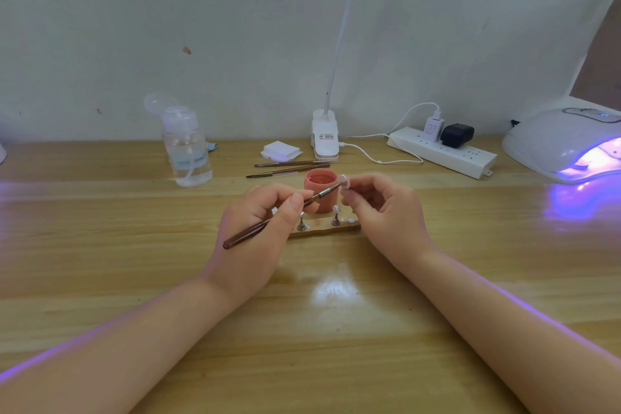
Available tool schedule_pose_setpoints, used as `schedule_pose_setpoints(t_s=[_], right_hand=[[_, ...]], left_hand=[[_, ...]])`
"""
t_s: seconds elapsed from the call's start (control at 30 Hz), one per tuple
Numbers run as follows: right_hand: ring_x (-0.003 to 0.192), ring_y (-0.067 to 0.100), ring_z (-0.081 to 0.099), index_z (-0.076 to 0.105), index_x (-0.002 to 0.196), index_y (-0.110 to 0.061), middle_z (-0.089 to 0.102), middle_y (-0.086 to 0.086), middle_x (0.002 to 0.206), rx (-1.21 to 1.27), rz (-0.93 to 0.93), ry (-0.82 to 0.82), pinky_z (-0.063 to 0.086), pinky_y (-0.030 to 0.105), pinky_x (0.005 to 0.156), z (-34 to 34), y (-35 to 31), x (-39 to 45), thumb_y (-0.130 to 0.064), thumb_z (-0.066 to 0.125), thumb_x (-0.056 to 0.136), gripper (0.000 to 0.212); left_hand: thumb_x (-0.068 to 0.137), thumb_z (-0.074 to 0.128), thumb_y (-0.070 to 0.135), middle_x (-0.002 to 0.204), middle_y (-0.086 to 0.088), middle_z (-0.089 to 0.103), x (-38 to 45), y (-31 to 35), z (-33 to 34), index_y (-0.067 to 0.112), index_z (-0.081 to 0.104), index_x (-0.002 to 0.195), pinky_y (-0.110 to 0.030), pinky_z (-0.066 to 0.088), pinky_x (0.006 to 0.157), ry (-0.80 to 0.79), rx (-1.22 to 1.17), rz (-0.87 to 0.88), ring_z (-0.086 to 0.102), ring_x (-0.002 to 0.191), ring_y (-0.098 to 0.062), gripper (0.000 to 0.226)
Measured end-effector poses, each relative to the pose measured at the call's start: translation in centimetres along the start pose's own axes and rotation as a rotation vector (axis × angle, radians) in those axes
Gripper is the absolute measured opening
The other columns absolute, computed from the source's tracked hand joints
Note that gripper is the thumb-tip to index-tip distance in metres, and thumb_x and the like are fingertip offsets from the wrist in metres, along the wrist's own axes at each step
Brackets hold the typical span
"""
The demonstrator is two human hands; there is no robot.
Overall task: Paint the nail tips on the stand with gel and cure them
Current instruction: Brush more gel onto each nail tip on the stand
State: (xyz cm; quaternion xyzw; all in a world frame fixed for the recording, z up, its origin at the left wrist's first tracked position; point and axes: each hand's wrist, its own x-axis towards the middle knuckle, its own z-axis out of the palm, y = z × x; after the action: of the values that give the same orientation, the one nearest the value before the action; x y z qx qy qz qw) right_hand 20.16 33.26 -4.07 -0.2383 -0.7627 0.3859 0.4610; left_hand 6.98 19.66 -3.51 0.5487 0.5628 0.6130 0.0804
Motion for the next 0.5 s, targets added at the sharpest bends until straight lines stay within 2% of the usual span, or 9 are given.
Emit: schedule_pose_setpoints(t_s=[0.13, 0.3, 0.4, 0.5], right_hand=[[0.08, 0.013, 0.07, 0.071, 0.091, -0.023, 0.074, -0.005, 0.085, 0.011, 0.006, -0.015, 0.055, 0.047, 0.08, 0.0, -0.09, -0.04, -0.01, 0.07, 0.087, 0.014], [0.077, 0.012, 0.069, 0.072, 0.09, -0.019, 0.073, -0.005, 0.081, 0.0, 0.006, 0.001, 0.054, 0.046, 0.077, 0.05, -0.02, -0.03, -0.02, 0.07, 0.087, 0.004], [0.076, 0.011, 0.069, 0.073, 0.092, -0.016, 0.074, -0.005, 0.083, -0.014, 0.0, 0.01, 0.055, 0.043, 0.076, 0.05, 0.07, 0.01, -0.016, 0.071, 0.086, 0.006], [0.075, 0.005, 0.067, 0.072, 0.091, -0.022, 0.073, -0.008, 0.083, -0.046, -0.007, 0.011, 0.056, 0.037, 0.075, 0.06, 0.17, 0.05, -0.009, 0.071, 0.085, 0.014]], left_hand=[[0.094, 0.052, 0.029, 0.089, 0.015, 0.073, 0.07, -0.14, 0.1, 0.046, 0.069, 0.096, -0.009, 0.044, 0.068, 0.03, 0.014, -0.022, 0.059, 0.073, 0.002, 0.024], [0.095, 0.053, 0.027, 0.096, 0.024, 0.072, -0.04, 0.22, 0.19, 0.054, 0.064, 0.101, -0.007, 0.045, 0.072, 0.015, 0.039, 0.004, 0.064, 0.086, 0.0, 0.029], [0.094, 0.056, 0.024, 0.092, 0.027, 0.071, -0.25, 0.43, 0.41, 0.043, 0.066, 0.105, -0.004, 0.042, 0.068, -0.017, 0.052, 0.034, 0.061, 0.078, 0.005, 0.024], [0.091, 0.056, 0.023, 0.082, 0.027, 0.069, -0.37, 0.39, 0.38, 0.034, 0.068, 0.101, -0.006, 0.042, 0.066, -0.03, 0.063, 0.015, 0.058, 0.071, 0.005, 0.019]])
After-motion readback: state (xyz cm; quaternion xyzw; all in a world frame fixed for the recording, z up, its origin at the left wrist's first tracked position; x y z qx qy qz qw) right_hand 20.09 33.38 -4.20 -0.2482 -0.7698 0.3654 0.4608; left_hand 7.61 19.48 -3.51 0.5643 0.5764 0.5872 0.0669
